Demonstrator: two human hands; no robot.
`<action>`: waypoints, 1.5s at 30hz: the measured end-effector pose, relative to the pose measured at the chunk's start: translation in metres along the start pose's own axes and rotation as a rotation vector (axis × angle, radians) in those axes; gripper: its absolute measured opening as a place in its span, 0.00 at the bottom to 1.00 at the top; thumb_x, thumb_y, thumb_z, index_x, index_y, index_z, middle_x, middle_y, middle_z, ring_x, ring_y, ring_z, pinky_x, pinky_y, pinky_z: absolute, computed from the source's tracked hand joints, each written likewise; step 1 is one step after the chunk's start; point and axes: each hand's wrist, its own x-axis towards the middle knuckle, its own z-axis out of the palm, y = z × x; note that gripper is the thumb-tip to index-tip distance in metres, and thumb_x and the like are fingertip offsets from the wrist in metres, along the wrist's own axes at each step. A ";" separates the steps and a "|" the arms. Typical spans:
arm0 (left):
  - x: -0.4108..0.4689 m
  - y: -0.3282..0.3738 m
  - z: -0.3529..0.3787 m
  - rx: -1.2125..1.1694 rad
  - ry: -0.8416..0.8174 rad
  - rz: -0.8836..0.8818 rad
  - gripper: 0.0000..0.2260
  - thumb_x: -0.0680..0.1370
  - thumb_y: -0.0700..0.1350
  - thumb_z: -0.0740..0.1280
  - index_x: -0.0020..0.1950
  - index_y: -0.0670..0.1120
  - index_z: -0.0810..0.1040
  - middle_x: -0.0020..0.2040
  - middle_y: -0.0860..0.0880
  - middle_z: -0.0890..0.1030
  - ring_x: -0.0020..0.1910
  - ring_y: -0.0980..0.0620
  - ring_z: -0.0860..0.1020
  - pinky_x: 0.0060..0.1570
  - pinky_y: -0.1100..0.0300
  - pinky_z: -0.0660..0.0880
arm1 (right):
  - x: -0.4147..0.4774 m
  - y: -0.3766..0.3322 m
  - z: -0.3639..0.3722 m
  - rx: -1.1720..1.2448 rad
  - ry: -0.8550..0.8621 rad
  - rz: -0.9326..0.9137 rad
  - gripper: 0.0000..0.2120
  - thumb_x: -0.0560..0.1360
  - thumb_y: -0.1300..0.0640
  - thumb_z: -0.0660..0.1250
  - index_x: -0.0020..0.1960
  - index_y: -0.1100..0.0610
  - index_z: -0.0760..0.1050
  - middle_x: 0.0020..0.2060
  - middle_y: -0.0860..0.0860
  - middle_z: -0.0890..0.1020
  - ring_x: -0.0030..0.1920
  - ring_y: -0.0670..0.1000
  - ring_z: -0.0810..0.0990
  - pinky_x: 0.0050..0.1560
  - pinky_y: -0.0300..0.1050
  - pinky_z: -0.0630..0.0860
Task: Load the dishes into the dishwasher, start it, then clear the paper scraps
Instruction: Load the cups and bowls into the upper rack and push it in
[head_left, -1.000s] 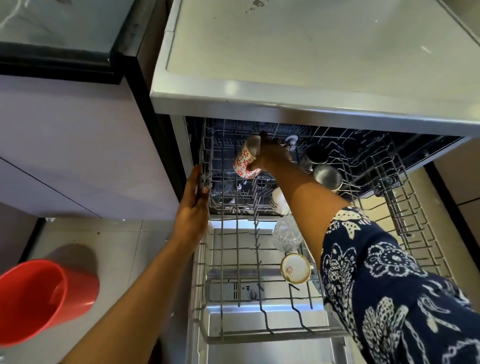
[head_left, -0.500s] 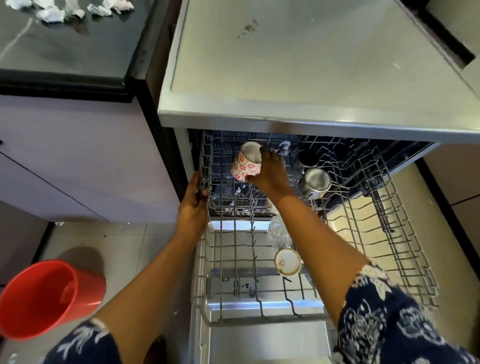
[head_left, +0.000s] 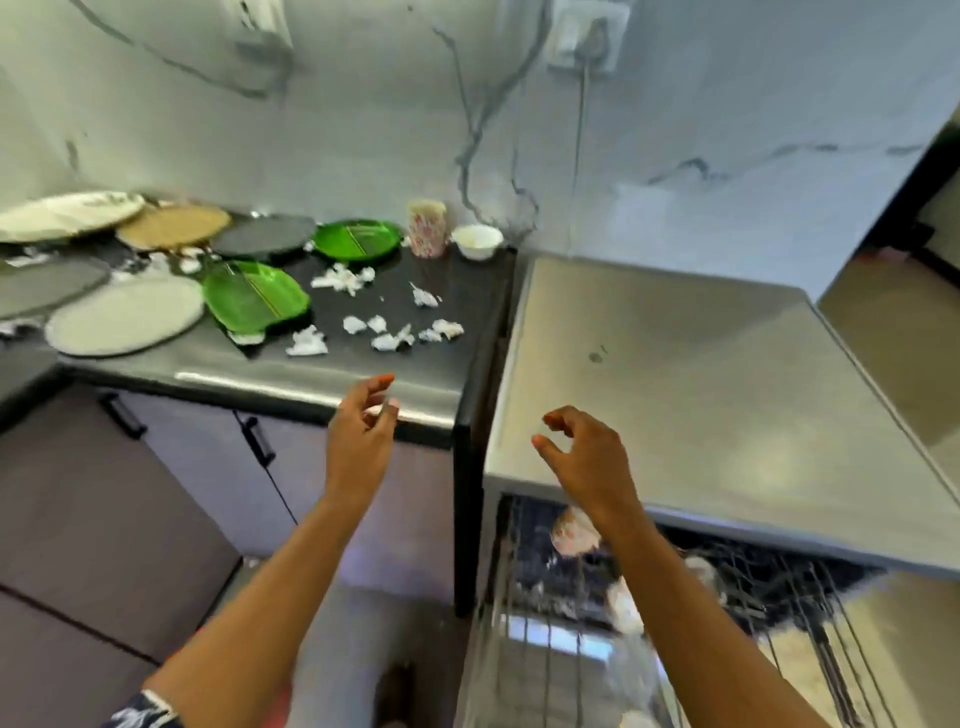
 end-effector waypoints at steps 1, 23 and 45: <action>0.027 0.000 -0.005 0.011 0.015 0.010 0.11 0.78 0.39 0.64 0.59 0.50 0.77 0.51 0.49 0.79 0.49 0.51 0.77 0.47 0.58 0.74 | 0.022 -0.010 0.006 0.015 -0.006 -0.018 0.14 0.74 0.51 0.68 0.58 0.56 0.76 0.54 0.51 0.81 0.55 0.51 0.78 0.56 0.44 0.73; 0.500 -0.087 0.158 0.385 -0.177 0.034 0.54 0.64 0.60 0.77 0.78 0.48 0.46 0.73 0.44 0.67 0.74 0.41 0.61 0.72 0.43 0.39 | 0.497 0.002 0.159 0.262 0.160 0.250 0.59 0.60 0.51 0.81 0.77 0.52 0.43 0.73 0.57 0.54 0.74 0.58 0.55 0.72 0.53 0.59; 0.512 -0.100 0.161 0.119 -0.126 0.066 0.37 0.59 0.52 0.82 0.63 0.48 0.70 0.56 0.49 0.78 0.54 0.50 0.76 0.52 0.55 0.76 | 0.517 0.005 0.179 0.215 0.274 0.230 0.54 0.59 0.43 0.79 0.74 0.55 0.53 0.69 0.55 0.62 0.68 0.56 0.66 0.64 0.50 0.69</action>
